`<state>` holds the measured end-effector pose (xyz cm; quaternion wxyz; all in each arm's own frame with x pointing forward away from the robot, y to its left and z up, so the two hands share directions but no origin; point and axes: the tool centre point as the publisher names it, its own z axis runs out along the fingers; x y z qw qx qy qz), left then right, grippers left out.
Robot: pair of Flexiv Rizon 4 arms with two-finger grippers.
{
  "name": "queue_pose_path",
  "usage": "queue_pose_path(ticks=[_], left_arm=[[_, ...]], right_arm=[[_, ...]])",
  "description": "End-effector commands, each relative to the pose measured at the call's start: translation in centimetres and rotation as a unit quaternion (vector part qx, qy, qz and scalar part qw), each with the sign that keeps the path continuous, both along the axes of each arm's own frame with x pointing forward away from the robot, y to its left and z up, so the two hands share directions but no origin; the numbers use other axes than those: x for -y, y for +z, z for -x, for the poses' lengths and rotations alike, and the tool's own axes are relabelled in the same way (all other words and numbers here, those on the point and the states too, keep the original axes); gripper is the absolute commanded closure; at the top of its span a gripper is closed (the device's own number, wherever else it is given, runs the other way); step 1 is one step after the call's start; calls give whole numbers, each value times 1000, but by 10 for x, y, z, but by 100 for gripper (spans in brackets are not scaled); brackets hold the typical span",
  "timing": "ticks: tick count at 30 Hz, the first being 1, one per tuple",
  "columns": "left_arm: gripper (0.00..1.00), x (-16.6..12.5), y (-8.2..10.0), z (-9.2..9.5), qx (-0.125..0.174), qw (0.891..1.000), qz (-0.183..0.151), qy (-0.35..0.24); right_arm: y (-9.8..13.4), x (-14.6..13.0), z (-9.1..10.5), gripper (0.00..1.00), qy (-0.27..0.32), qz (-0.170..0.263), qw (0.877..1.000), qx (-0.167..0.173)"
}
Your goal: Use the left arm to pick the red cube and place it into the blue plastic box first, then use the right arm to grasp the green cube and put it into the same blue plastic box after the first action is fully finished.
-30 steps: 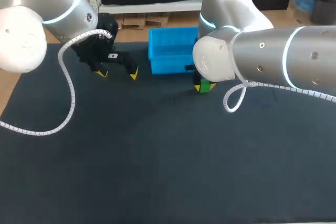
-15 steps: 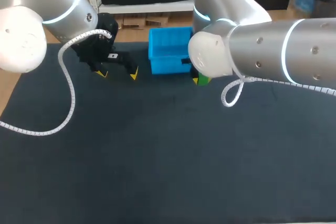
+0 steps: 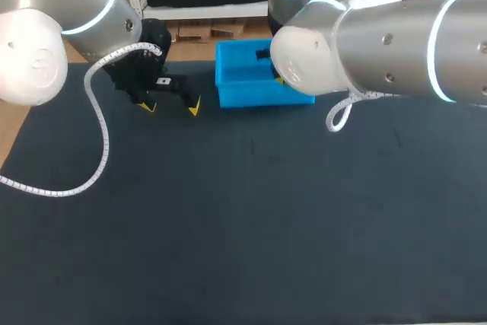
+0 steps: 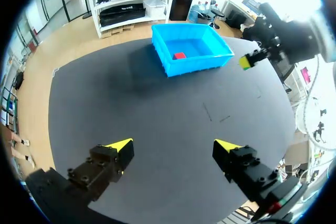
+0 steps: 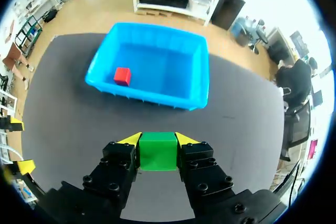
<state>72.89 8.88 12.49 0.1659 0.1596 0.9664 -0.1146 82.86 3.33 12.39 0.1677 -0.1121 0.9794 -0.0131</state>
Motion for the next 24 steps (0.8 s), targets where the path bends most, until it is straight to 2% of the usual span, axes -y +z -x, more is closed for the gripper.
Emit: queue_pose_path(ticks=[1,4,14,18,24], left_arm=[[0,0,-1,-1,0,1000,2,-2],[0,0,-1,-1,0,1000,2,-2],[0,0,-1,-1,0,1000,2,-2],[0,0,-1,-1,0,1000,2,-2],[0,0,-1,-1,0,1000,2,-2]], right_arm=[[25,-1,16,100,1,-8,997,71],[31,1,13,100,4,-7,997,79],[26,5,7,100,6,-21,996,84],[24,11,-4,100,6,-27,996,85],[24,12,-31,100,20,-31,996,81]])
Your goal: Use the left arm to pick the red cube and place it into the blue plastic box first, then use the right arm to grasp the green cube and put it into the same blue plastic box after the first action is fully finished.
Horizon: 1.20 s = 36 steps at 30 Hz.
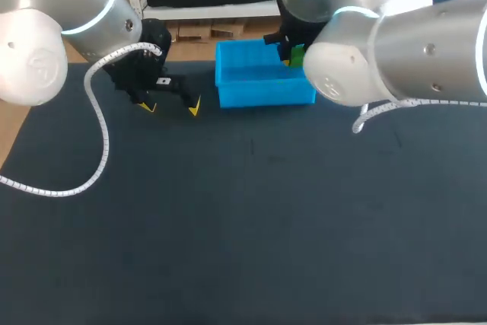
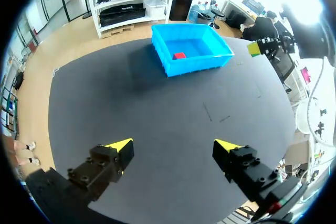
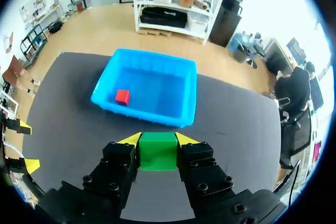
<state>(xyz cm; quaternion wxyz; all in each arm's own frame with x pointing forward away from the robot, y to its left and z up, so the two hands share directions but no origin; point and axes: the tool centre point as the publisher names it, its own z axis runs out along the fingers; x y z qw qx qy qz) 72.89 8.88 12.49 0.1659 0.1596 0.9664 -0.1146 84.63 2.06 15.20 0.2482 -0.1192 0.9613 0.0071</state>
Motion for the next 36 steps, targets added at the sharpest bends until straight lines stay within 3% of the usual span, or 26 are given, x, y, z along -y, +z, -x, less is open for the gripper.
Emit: queue_pose_path(ticks=[1,9,17,23,36], left_arm=[[0,0,-1,-1,0,1000,2,-2],[0,0,-1,-1,0,1000,2,-2],[0,0,-1,-1,0,1000,2,-2],[0,0,-1,-1,0,1000,2,-2],[0,0,-1,-1,0,1000,2,-2]], right_arm=[[-4,0,-20,100,10,-2,1000,0],[-8,4,-72,100,30,-6,999,-10],[-18,-2,-109,100,46,-16,998,-31],[-30,-10,-124,100,46,-32,997,-50],[-43,-7,-126,100,39,-46,995,-75]])
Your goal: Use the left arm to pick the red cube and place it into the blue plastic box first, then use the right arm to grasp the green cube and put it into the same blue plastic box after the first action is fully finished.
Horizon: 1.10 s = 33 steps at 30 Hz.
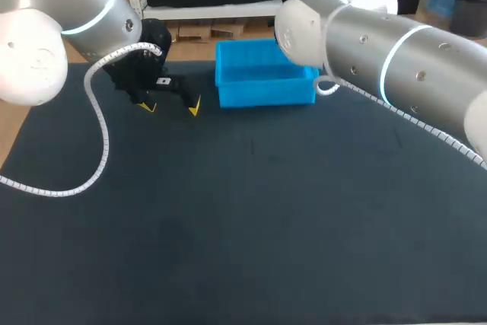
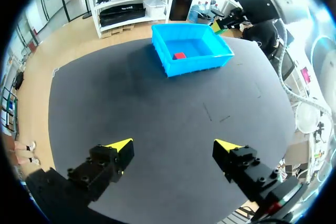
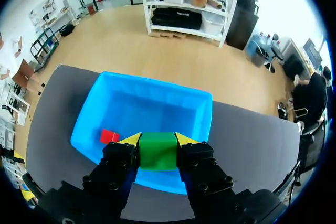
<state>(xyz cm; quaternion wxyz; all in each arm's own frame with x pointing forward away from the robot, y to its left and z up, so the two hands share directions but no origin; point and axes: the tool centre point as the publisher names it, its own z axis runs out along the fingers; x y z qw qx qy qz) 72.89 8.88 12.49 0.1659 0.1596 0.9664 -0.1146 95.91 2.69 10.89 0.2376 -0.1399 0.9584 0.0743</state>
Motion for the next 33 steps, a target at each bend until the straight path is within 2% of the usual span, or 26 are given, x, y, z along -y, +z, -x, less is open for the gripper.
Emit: queue_pose_path(ticks=[1,11,12,13,14,15,19,27,33], left_arm=[[0,0,-1,-1,0,1000,2,-2],[0,0,-1,-1,0,1000,2,-2],[0,0,-1,-1,0,1000,2,-2],[0,0,-1,-1,0,1000,2,-2],[0,0,-1,-1,0,1000,2,-2],[0,0,-1,-1,0,1000,2,-2],[0,0,-1,-1,0,1000,2,-2],[0,0,-1,-1,0,1000,2,-2],[0,0,-1,-1,0,1000,2,-2]], right_arm=[[-1,-1,-13,100,6,14,998,-58],[-10,-2,-14,100,7,1,997,-83],[-10,-2,-14,86,8,2,996,-85],[-11,-3,-14,76,7,2,996,-87],[-11,-3,-14,36,7,1,996,-88],[-11,-3,-14,22,7,1,996,-88],[-13,-3,-12,2,6,1,996,-92],[-9,-3,-8,0,5,4,996,-92],[0,-8,5,0,20,6,996,-89]])
